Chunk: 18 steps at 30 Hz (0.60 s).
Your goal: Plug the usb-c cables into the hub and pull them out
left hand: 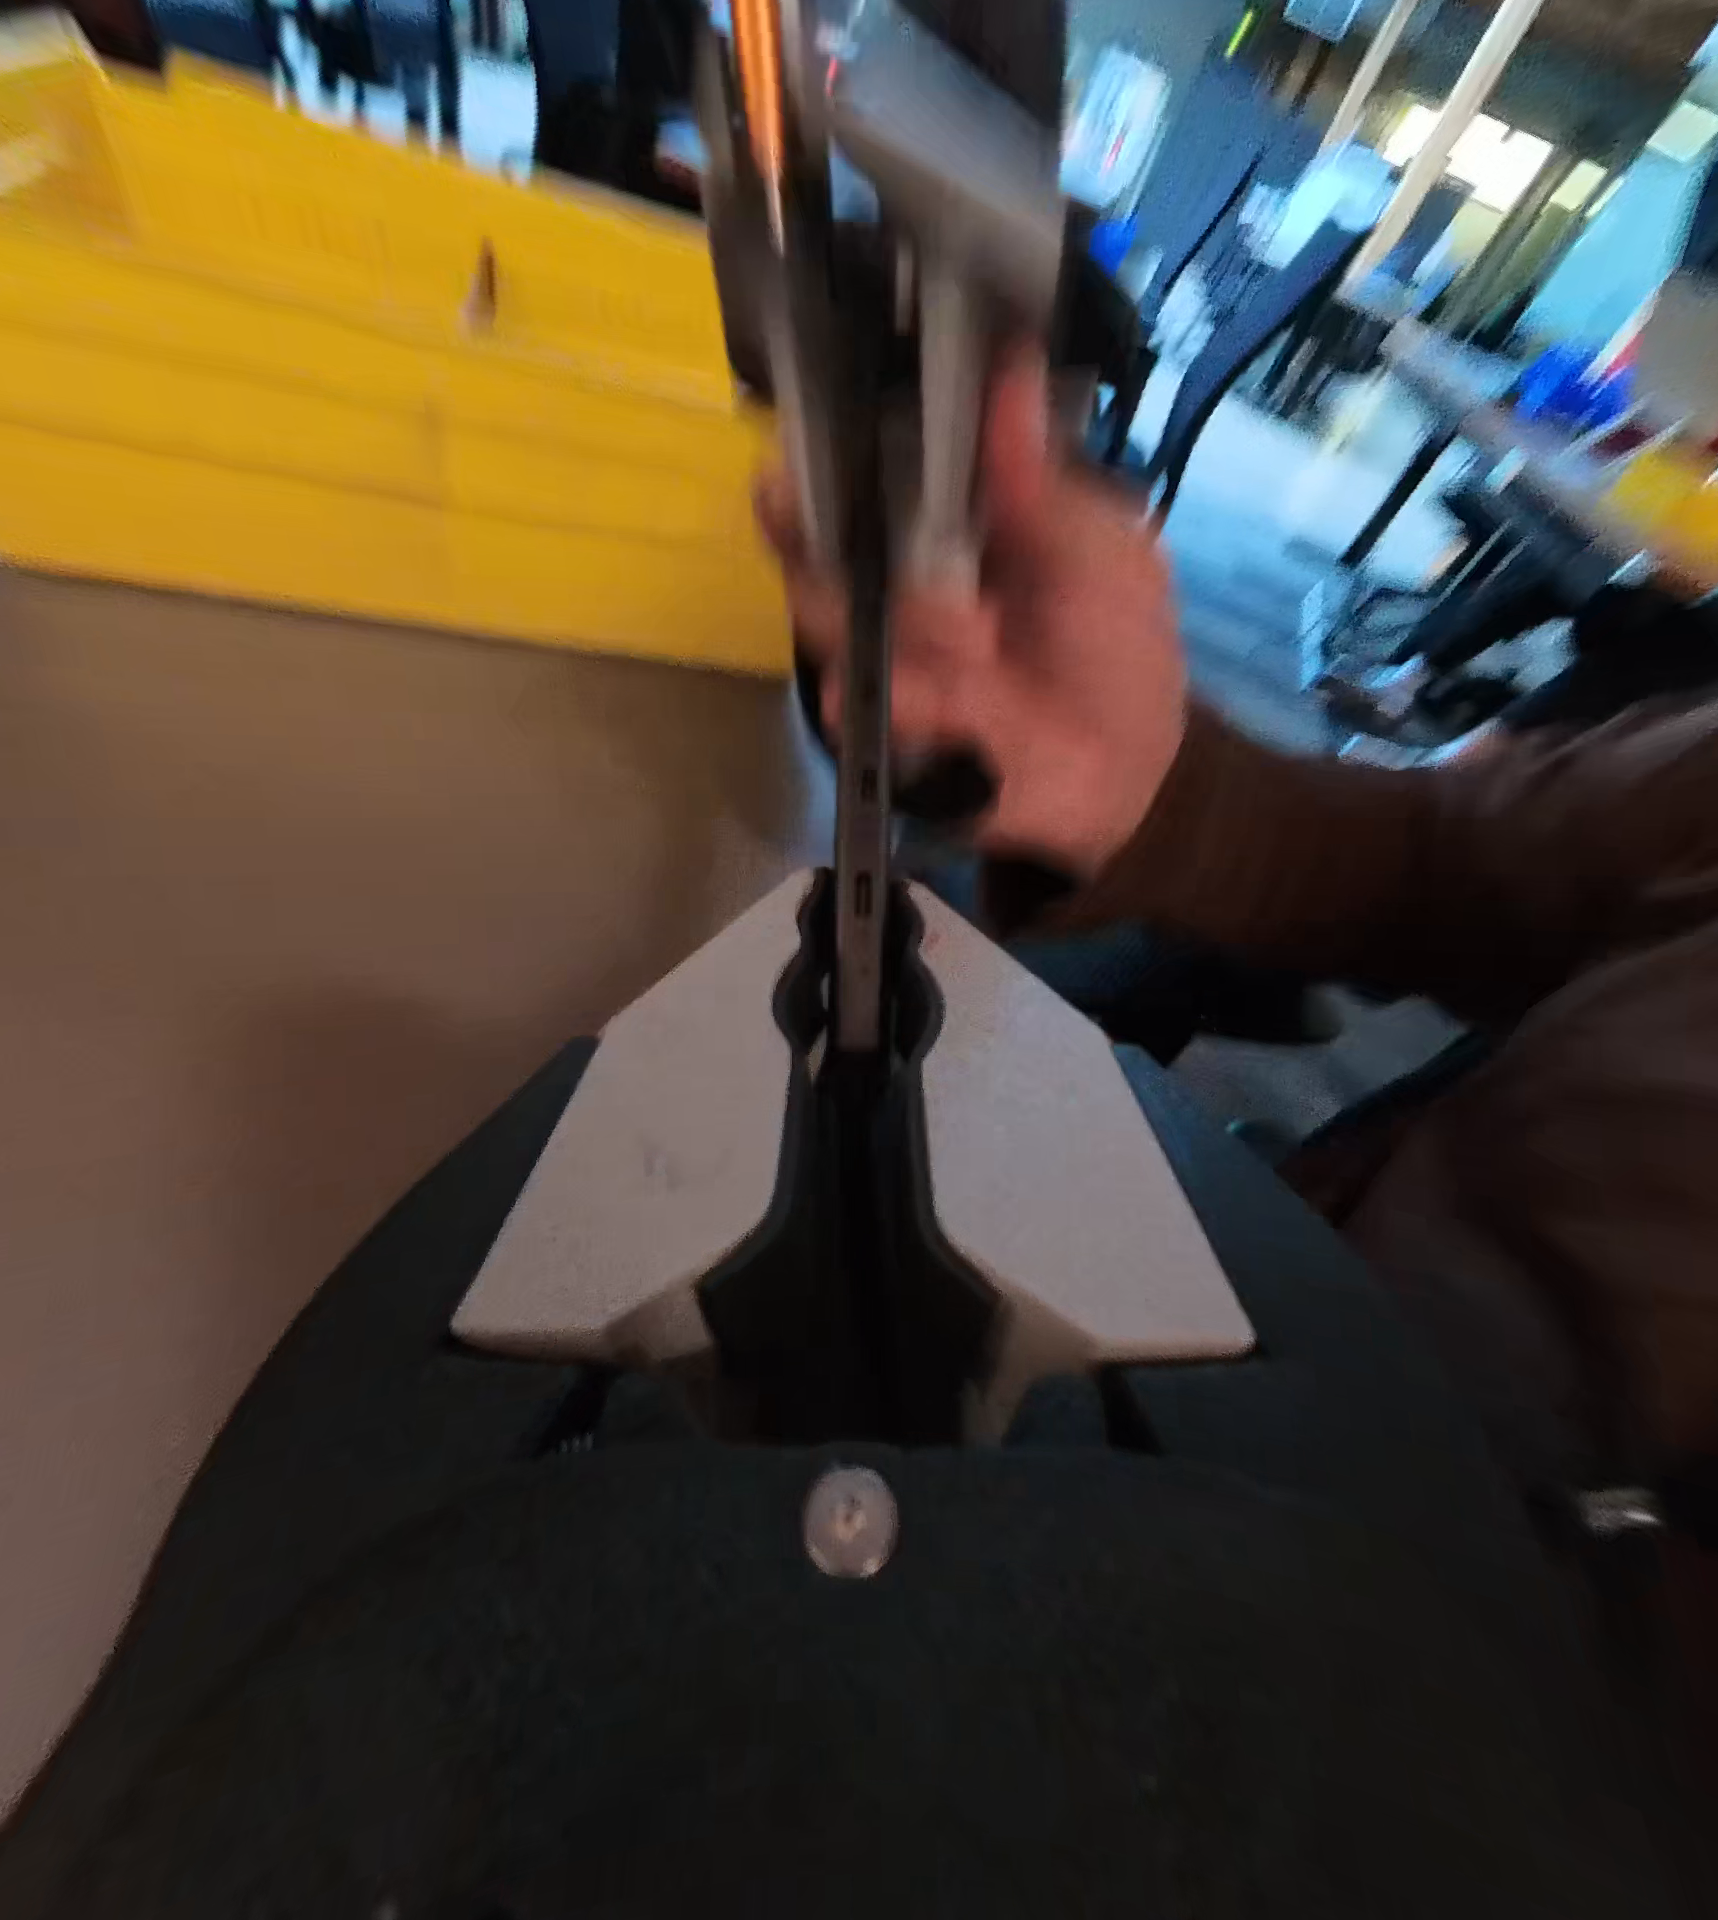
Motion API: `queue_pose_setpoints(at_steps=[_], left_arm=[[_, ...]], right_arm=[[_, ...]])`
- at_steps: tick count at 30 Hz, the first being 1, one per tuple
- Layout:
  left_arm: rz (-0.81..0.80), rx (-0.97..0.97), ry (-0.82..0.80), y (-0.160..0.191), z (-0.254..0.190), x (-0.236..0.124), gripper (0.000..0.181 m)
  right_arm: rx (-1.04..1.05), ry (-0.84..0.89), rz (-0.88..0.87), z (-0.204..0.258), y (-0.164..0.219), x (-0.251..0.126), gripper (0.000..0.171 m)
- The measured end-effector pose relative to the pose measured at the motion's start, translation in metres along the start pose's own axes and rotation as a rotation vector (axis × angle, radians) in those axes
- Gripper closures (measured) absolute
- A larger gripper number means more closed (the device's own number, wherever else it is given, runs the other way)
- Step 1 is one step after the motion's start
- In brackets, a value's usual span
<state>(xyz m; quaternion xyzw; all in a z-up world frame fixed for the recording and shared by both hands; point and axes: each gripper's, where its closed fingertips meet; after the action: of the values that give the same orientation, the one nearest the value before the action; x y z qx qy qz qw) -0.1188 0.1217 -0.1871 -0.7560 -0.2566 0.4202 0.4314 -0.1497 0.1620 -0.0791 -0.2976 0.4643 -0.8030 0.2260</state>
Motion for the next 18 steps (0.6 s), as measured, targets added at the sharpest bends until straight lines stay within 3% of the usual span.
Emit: queue_pose_setpoints(at_steps=[2, 5, 8, 11, 14, 18], left_arm=[[-0.031, -0.037, 0.005, 0.016, -0.004, 0.015, 0.173], [-0.13, -0.123, 0.043, 0.011, 0.008, 0.001, 0.174], [-0.089, -0.003, -0.042, 0.006, 0.011, -0.018, 0.174], [-0.06, 0.095, -0.091, -0.001, 0.006, -0.033, 0.174], [-0.073, 0.149, -0.117, -0.011, 0.002, -0.046, 0.174], [-0.092, 0.189, -0.131, -0.028, 0.005, -0.056, 0.174]], right_arm=[[-0.079, -0.041, 0.026, 0.014, -0.019, -0.001, 0.169], [-0.292, 0.15, 0.203, 0.02, -0.016, 0.006, 0.168], [-0.399, 0.288, 0.257, 0.028, -0.043, -0.014, 0.168], [-0.503, 0.499, 0.307, 0.021, -0.091, -0.069, 0.169], [-0.537, 0.707, 0.514, -0.005, -0.112, -0.132, 0.169], [-0.446, 0.931, 0.976, -0.066, -0.075, -0.213, 0.166]])
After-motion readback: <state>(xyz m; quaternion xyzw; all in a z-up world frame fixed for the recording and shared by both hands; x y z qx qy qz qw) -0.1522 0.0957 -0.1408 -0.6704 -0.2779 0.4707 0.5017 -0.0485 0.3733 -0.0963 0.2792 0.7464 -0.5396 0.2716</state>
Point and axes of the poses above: each gripper's, where its closed fingertips meet, x out along the fingers, y out of its underside, z = x × y across the jaws, and after that the axes turned 9 degrees about z, right-handed
